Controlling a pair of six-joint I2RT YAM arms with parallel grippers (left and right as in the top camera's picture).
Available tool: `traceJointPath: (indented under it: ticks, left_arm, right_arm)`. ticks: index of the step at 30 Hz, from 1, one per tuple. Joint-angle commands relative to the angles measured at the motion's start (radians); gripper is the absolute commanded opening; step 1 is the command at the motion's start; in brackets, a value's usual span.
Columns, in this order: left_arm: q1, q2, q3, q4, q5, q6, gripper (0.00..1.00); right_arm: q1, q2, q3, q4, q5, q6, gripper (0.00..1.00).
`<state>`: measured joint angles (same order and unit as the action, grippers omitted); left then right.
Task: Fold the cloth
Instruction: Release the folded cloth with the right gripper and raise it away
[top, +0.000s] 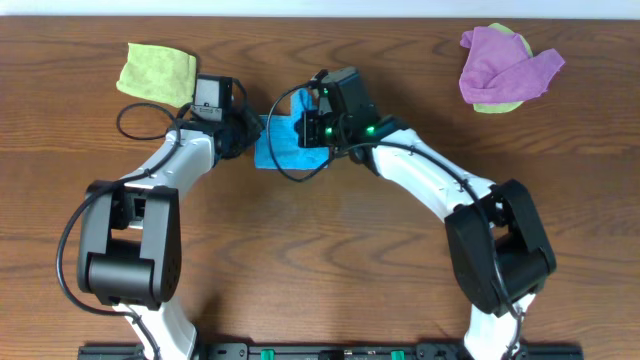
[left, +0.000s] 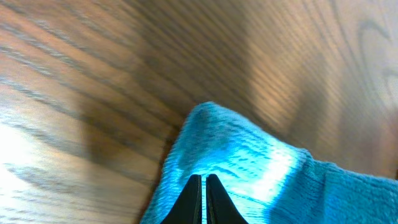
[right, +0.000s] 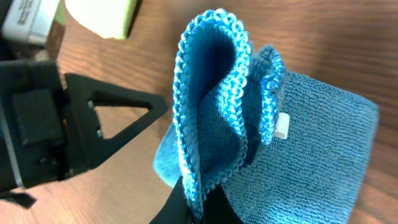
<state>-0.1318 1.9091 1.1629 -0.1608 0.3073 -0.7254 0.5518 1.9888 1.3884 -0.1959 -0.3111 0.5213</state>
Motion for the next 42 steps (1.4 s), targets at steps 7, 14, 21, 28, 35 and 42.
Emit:
traceJointPath:
  ticks: [7,14,21,28,35,42]
  left_arm:
    - [0.029,-0.023,0.02,-0.075,-0.075,0.084,0.06]
    - [0.029,-0.027,0.02,-0.076,-0.105,0.102,0.06]
    - [0.047,-0.04,0.02,-0.096,-0.15,0.102,0.06]
    - [0.114,-0.087,0.02,-0.104,-0.166,0.113,0.06]
    - [0.168,-0.127,0.02,-0.104,-0.166,0.113,0.06]
    - [0.178,-0.15,0.02,-0.104,-0.166,0.113,0.06]
  right_arm:
    - [0.026,0.01,0.024,0.02,-0.011,-0.022,0.01]
    - [0.026,0.048,0.055,0.03,-0.009,-0.012,0.01]
    - [0.029,0.142,0.195,-0.06,-0.038,-0.021,0.01]
    - [0.053,0.16,0.229,-0.068,-0.029,-0.026,0.01]
    - [0.071,0.194,0.229,-0.093,-0.034,-0.029,0.01]
    - [0.092,0.216,0.229,-0.093,-0.037,-0.029,0.03]
